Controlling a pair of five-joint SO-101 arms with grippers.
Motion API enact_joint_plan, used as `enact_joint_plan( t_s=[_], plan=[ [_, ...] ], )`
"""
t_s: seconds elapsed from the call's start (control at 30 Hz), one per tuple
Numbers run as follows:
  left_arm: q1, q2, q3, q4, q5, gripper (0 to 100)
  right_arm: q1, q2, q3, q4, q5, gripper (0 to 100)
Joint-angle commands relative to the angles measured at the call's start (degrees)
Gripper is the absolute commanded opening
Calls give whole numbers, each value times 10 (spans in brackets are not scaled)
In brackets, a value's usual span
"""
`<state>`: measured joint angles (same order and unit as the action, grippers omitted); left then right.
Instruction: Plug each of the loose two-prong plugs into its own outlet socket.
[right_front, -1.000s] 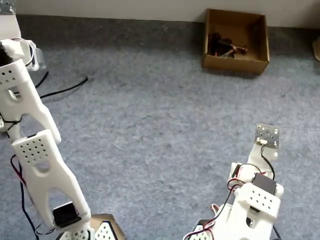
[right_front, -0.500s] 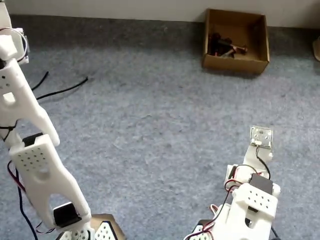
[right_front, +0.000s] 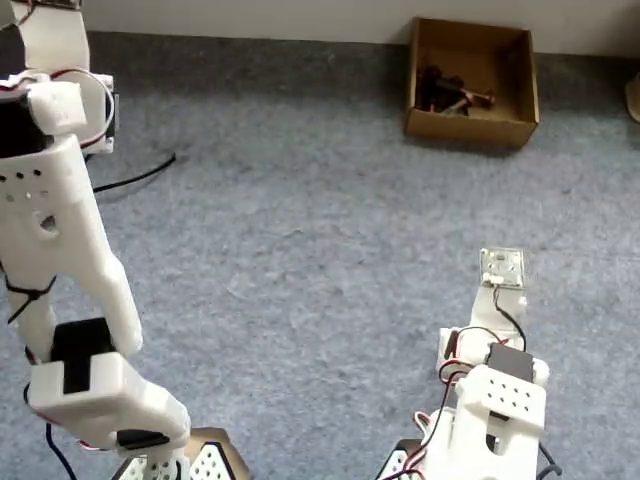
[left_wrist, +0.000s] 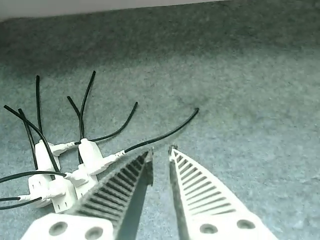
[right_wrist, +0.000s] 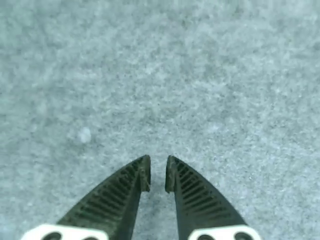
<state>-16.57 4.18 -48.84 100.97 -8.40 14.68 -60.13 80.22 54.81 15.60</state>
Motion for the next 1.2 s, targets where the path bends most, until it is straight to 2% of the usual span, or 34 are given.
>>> enact_joint_plan(
  t_s=[0.0,0.4,0.63,0.8,0.97,1.17],
  plan=[
    [24,-80,56,-1,4,59,-29,-8,-2,-7,3,56],
    [29,-204,247,1,4,59,-102,-8,-2,20,2,56],
    [81,-323,393,-5,2,59,-117,-8,-2,22,2,56],
    [110,-403,524,-46,2,59,-125,-8,0,39,2,56],
    [113,-481,652,-101,2,59,-174,-8,23,39,2,56],
    [113,-549,774,-136,2,59,-180,-8,29,41,2,56]
  ],
)
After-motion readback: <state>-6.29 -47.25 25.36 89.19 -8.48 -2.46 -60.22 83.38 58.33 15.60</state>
